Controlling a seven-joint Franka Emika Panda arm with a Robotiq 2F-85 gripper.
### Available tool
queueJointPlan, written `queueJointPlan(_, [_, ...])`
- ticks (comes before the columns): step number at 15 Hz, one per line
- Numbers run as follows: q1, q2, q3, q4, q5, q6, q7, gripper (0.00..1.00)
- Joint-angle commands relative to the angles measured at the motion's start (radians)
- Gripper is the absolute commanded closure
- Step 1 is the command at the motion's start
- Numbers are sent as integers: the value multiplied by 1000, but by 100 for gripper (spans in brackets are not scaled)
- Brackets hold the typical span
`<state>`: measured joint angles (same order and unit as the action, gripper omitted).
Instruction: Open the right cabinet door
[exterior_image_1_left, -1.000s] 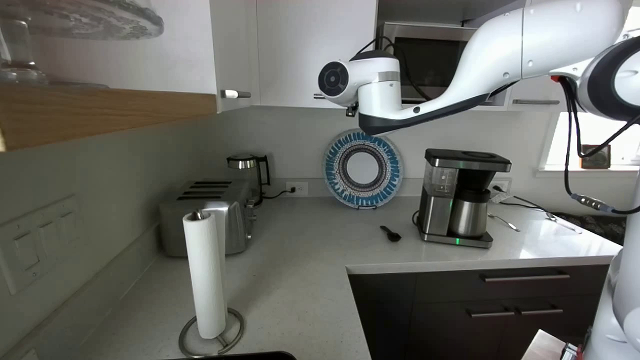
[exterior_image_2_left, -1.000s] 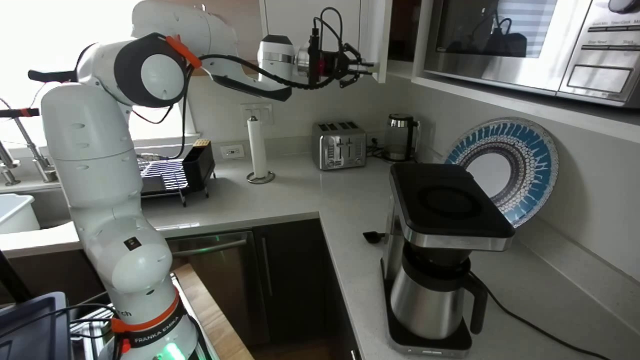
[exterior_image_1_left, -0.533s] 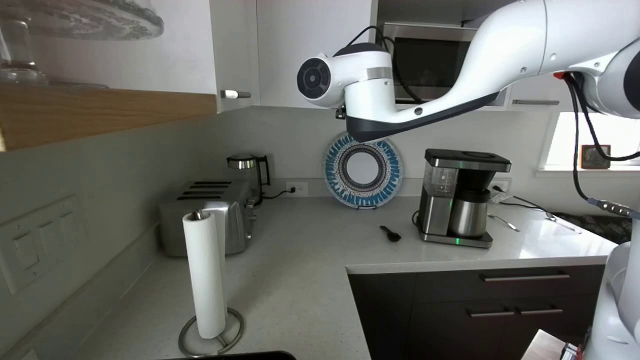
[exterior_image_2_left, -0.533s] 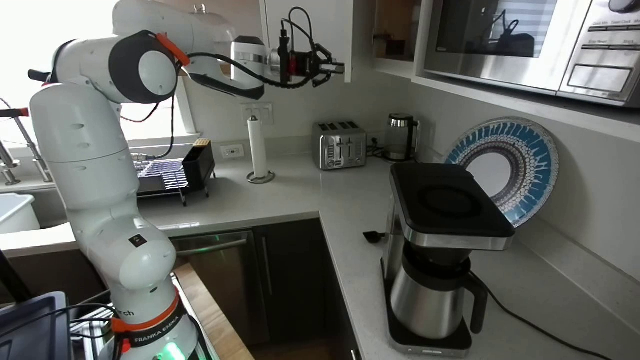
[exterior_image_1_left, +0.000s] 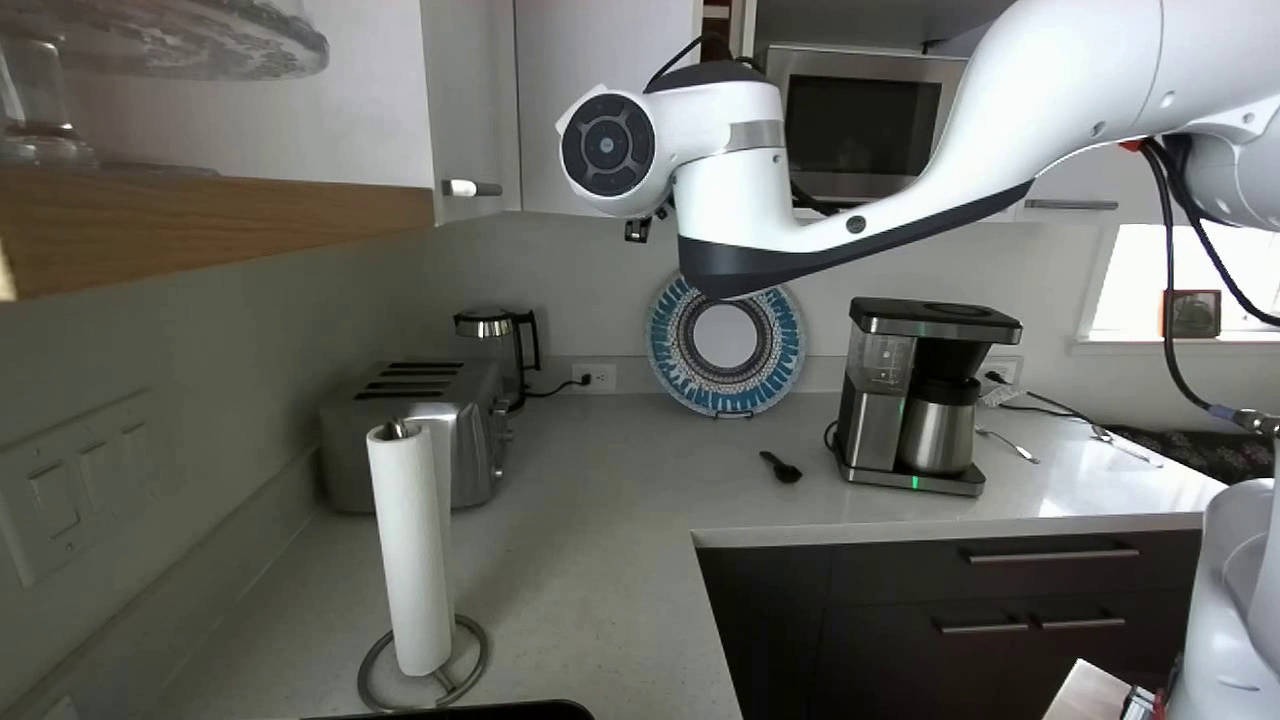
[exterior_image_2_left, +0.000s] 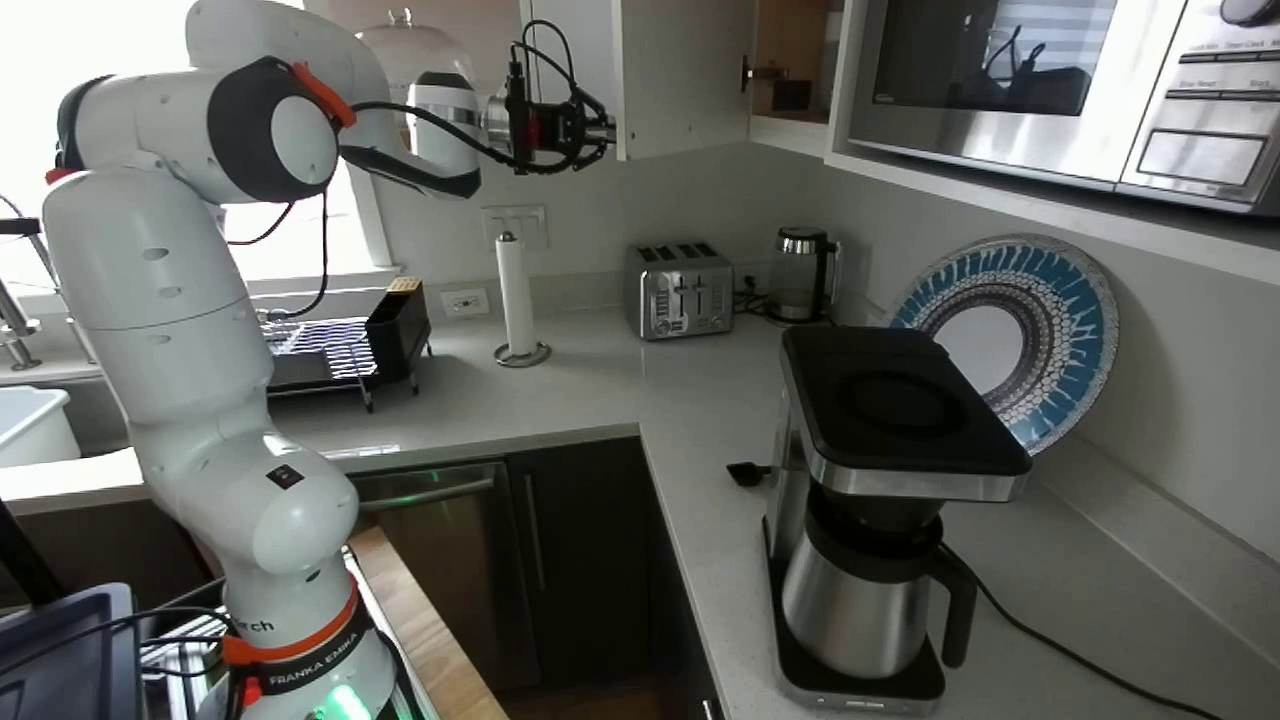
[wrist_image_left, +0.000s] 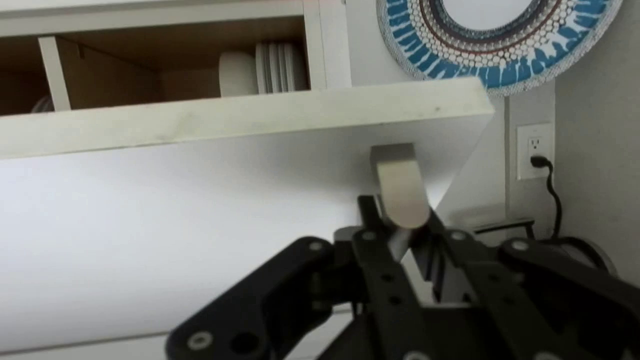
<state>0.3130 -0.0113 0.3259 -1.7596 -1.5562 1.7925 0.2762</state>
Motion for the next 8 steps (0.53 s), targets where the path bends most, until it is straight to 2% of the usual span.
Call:
queueJointPlan(1, [8,-38,2,21,-77,137,15,53])
queueJointPlan(4, [2,-57,-4,16,-104,267,51,32])
queueJointPlan(8, [-24,-91,-40,20,-51,506,71,2])
